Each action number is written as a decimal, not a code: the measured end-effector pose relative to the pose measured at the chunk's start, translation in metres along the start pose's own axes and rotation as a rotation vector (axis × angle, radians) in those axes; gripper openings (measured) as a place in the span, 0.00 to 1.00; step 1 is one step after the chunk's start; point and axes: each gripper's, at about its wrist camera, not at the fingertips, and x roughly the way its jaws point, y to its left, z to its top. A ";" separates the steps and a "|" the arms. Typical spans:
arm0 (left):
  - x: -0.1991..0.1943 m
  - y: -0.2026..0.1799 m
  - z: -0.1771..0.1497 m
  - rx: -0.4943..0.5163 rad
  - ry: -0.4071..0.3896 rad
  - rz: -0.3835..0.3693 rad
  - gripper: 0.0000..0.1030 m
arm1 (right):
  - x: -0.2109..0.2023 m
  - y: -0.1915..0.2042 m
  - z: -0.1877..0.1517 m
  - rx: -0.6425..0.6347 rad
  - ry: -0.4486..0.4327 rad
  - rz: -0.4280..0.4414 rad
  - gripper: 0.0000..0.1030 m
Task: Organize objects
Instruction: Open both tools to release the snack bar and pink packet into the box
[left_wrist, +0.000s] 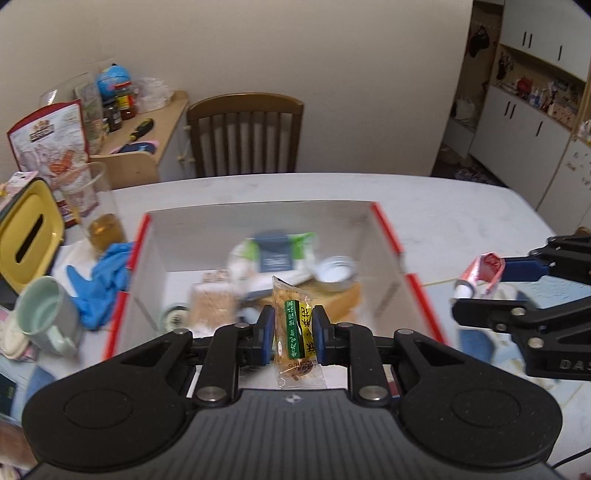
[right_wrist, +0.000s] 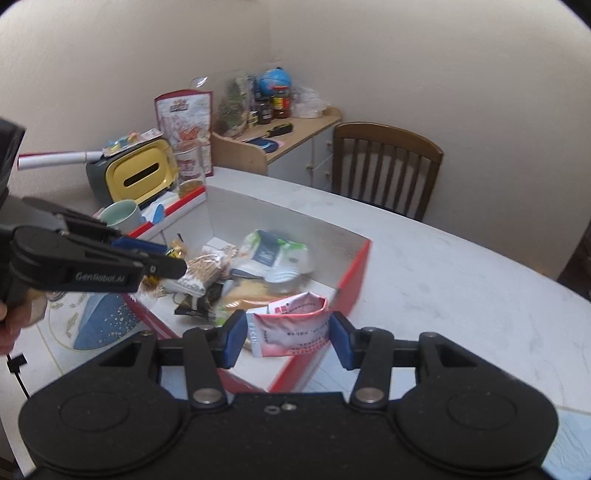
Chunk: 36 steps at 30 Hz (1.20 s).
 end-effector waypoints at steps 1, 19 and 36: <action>0.002 0.006 0.000 0.004 0.003 0.012 0.20 | 0.004 0.004 0.003 -0.009 0.003 -0.004 0.47; 0.076 0.054 0.023 0.015 0.089 0.048 0.20 | 0.098 0.038 0.041 -0.060 0.065 -0.052 0.47; 0.121 0.065 0.019 0.008 0.168 0.005 0.20 | 0.144 0.039 0.037 -0.144 0.132 -0.101 0.48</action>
